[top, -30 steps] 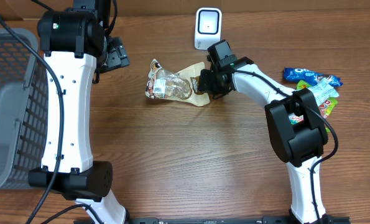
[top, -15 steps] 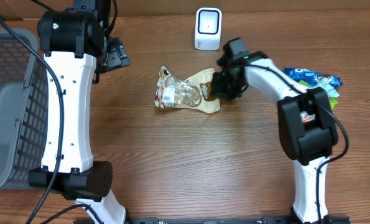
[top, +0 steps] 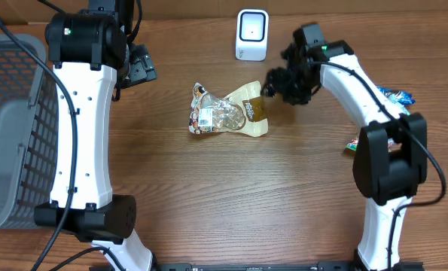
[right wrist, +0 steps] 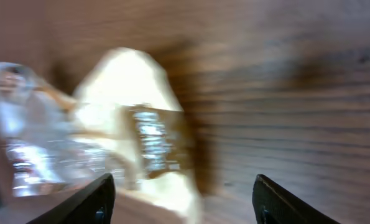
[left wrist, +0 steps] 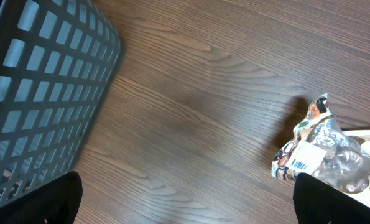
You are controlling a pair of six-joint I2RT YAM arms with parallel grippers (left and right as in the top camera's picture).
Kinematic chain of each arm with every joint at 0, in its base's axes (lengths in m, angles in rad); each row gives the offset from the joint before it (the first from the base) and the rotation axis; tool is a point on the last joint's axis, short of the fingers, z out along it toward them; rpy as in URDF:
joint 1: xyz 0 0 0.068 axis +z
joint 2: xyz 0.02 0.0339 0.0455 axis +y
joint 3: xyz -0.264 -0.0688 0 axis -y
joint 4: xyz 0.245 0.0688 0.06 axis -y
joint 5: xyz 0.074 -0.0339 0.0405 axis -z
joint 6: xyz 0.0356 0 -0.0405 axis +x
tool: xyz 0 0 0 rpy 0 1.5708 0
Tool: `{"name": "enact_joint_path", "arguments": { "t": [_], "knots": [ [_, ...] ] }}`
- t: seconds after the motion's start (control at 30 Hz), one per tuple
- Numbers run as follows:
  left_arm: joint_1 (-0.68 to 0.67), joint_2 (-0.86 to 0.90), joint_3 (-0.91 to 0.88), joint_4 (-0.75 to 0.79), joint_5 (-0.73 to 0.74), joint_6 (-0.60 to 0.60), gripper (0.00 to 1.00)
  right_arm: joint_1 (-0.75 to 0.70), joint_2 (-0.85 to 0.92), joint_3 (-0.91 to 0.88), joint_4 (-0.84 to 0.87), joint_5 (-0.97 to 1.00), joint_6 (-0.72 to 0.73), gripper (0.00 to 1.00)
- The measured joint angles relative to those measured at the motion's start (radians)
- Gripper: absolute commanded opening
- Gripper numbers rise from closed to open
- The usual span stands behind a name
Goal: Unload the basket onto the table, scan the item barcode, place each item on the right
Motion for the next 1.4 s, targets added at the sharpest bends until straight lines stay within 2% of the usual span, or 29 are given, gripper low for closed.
{"name": "enact_joint_path", "arguments": {
  "t": [0.13,0.2,0.43,0.6,0.7,0.93,1.1,1.27,1.4],
  "knots": [
    [0.0,0.0,0.0,0.0,0.0,0.0,1.0,0.059,-0.06,0.027,0.033,0.021,0.071,0.95],
    [0.0,0.0,0.0,0.0,0.0,0.0,1.0,0.096,-0.07,0.037,0.059,0.062,0.092,1.0],
    [0.0,0.0,0.0,0.0,0.0,0.0,1.0,0.215,-0.014,0.039,0.099,0.277,0.114,1.0],
    [0.0,0.0,0.0,0.0,0.0,0.0,1.0,0.225,0.065,0.037,0.084,0.331,0.095,1.0],
    [0.0,0.0,0.0,0.0,0.0,0.0,1.0,0.222,0.085,0.034,0.084,0.338,-0.015,1.0],
    [0.0,0.0,0.0,0.0,0.0,0.0,1.0,0.22,0.085,0.034,0.084,0.341,-0.413,1.0],
    [0.0,0.0,0.0,0.0,0.0,0.0,0.99,0.22,0.085,0.033,0.19,0.336,-0.686,1.0],
    [0.0,0.0,0.0,0.0,0.0,0.0,1.0,0.22,0.085,0.033,0.326,0.28,-0.818,1.0],
    [0.0,0.0,0.0,0.0,0.0,0.0,1.0,0.22,0.085,0.033,0.324,0.201,-0.863,1.0]
  ]
}}
